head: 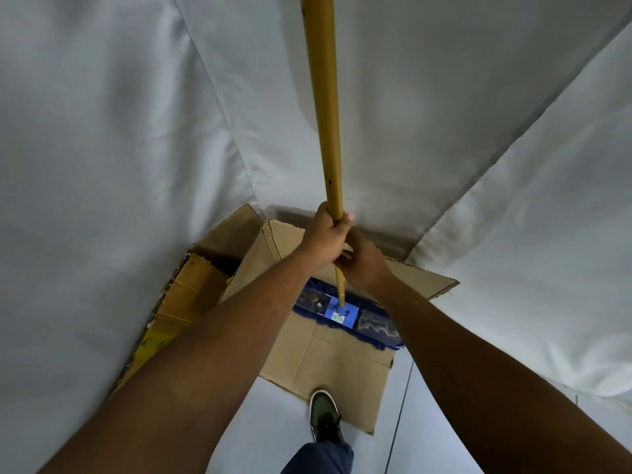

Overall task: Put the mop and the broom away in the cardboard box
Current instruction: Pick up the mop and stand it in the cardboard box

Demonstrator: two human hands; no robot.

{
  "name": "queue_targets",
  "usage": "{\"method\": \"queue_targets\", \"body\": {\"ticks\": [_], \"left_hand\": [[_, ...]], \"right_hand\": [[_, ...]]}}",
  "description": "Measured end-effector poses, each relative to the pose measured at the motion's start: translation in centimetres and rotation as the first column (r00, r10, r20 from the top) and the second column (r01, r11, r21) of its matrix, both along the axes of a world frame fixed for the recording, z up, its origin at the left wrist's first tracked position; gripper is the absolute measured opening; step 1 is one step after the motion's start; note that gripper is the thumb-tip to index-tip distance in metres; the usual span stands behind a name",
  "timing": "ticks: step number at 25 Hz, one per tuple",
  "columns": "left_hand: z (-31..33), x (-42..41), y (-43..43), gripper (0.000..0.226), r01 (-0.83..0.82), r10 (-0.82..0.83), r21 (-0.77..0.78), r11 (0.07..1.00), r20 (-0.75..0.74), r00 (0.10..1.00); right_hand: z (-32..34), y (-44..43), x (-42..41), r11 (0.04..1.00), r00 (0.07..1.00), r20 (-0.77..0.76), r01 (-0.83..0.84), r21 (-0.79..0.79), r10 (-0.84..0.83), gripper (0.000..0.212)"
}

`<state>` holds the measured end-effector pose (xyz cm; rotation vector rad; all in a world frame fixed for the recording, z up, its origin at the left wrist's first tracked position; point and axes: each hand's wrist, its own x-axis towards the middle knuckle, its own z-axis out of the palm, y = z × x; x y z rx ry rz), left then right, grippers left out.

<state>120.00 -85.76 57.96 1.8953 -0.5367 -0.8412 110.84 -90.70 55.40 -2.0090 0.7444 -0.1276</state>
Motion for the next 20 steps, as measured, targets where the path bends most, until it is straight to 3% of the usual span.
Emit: {"method": "queue_targets", "body": {"ticks": [4,8,12,14,17,20], "left_hand": [[1.7,0.9,-1.7,0.026,0.114,-0.123,0.192,0.975,0.031,0.992],[4.4,2.5,-3.5,0.028,0.191,-0.292,0.352,0.916,0.259,0.921],[5.2,2.2,-3.0,0.042,0.246,-0.483,0.485,0.840,0.460,0.745],[4.7,2.2,-2.2,0.052,0.235,-0.551,0.533,0.813,0.571,0.608],[4.1,2.9,-1.1,0.059,0.164,-0.585,0.577,0.800,0.690,0.426],[4.4,3.2,0.3,0.061,0.093,-0.570,0.573,0.815,0.762,0.307]], "right_hand": [[0.3,-0.6,-0.3,0.998,0.998,-0.036,0.045,0.044,-0.044,0.048],[1.6,-2.1,0.4,0.996,0.997,-0.005,0.082,0.036,-0.082,0.054],[3.0,-3.0,0.5,0.994,0.998,-0.051,0.031,-0.106,-0.036,0.059],[3.1,-3.1,0.2,0.974,0.995,-0.097,-0.012,-0.224,-0.010,0.063],[2.9,-3.5,-0.5,0.912,0.977,-0.212,-0.068,-0.405,-0.022,0.069],[3.2,-3.8,-1.5,0.823,0.965,-0.257,-0.101,-0.559,-0.056,0.067]]}}
